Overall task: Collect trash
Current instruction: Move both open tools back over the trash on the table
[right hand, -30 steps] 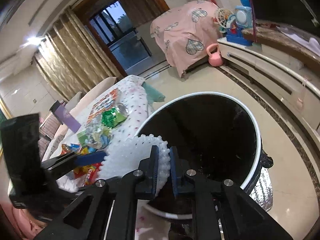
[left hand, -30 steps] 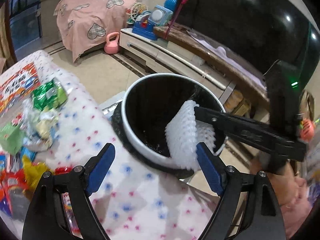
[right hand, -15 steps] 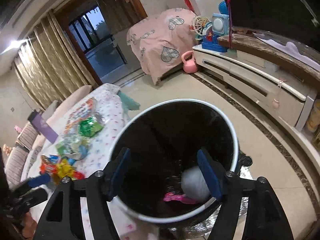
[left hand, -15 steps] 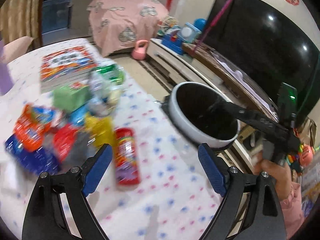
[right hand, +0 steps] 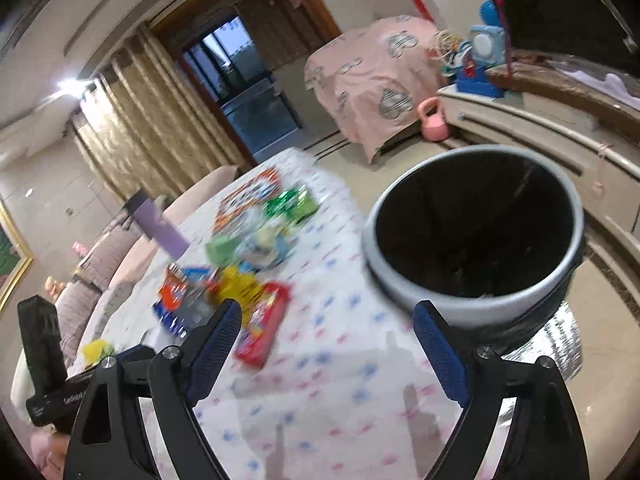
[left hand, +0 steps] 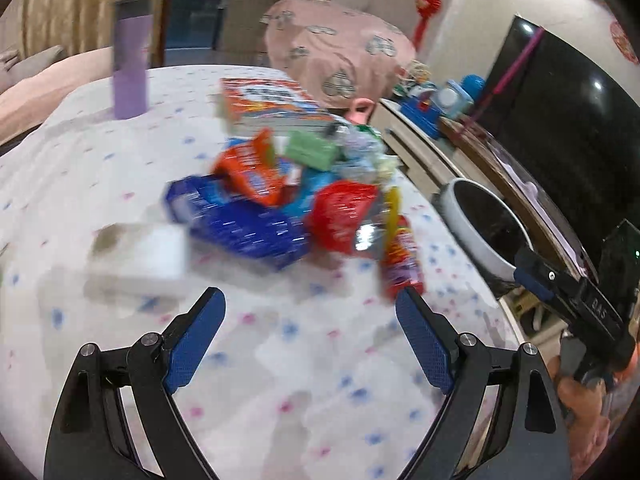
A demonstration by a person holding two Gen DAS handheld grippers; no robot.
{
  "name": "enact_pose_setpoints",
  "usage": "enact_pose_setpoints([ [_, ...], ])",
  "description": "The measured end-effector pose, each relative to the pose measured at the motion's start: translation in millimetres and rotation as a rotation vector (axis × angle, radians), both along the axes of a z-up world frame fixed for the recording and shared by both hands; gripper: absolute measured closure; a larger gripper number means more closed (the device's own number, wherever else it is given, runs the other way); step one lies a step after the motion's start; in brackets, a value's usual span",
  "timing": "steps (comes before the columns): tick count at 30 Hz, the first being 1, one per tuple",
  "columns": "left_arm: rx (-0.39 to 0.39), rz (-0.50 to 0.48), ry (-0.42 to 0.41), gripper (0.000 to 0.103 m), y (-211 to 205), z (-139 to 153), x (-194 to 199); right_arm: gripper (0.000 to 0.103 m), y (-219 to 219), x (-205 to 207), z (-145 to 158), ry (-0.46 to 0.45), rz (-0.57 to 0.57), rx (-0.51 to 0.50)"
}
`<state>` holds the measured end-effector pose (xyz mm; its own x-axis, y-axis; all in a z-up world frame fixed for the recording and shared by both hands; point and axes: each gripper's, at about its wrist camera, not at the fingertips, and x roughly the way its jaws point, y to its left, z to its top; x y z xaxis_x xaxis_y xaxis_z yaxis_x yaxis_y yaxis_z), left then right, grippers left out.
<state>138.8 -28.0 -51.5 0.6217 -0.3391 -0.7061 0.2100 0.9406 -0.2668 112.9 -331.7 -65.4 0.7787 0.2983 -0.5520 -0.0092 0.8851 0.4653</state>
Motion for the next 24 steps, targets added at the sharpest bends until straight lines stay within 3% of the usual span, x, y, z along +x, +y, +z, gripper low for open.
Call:
enact_pose_setpoints([
  [13, 0.028, 0.205, 0.029, 0.013, 84.0, -20.6, -5.4, 0.014, 76.1, 1.1, -13.7, 0.045, 0.122, -0.058],
  [24, 0.143, 0.231, 0.051, 0.008, 82.7, -30.6, 27.4, 0.014, 94.9, 28.4, -26.4, 0.089, 0.125, -0.126],
])
